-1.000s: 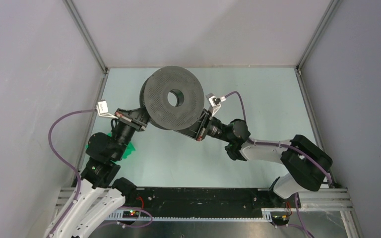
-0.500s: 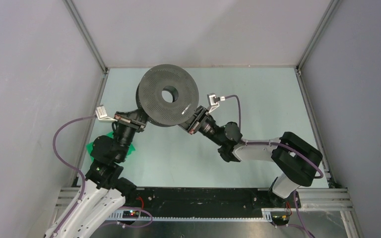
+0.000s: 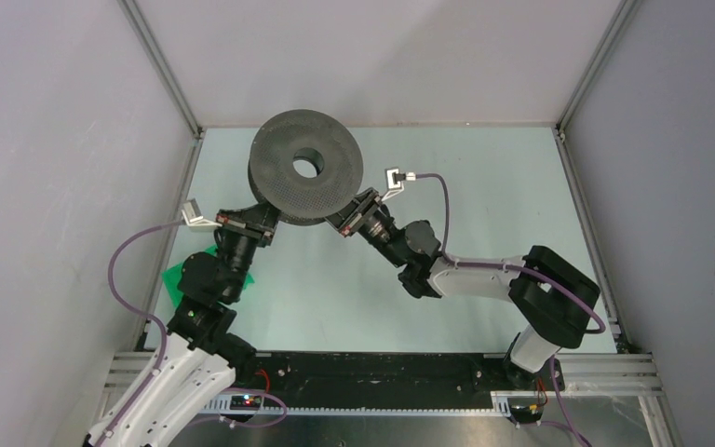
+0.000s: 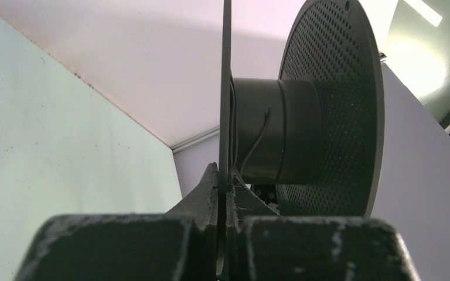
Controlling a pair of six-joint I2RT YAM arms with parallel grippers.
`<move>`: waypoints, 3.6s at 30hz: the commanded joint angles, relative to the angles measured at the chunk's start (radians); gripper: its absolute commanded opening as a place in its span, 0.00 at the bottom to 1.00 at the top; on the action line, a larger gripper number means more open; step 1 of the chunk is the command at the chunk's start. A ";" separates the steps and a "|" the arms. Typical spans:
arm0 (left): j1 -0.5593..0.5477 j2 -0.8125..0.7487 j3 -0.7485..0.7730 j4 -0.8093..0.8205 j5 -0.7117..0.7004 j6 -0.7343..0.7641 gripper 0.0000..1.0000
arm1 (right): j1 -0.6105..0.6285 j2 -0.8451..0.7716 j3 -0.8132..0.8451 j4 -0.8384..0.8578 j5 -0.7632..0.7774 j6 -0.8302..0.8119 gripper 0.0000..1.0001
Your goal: Wrap the cables
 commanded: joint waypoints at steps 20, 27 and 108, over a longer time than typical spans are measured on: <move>-0.025 -0.051 -0.007 0.105 0.095 -0.062 0.00 | 0.023 -0.104 -0.008 -0.400 0.127 -0.132 0.16; -0.023 -0.043 -0.006 0.104 0.095 -0.064 0.00 | 0.013 -0.171 -0.030 -0.444 0.148 -0.173 0.25; -0.027 0.077 -0.081 0.380 0.138 -0.139 0.00 | -0.019 -0.010 0.080 -0.402 0.230 0.005 0.00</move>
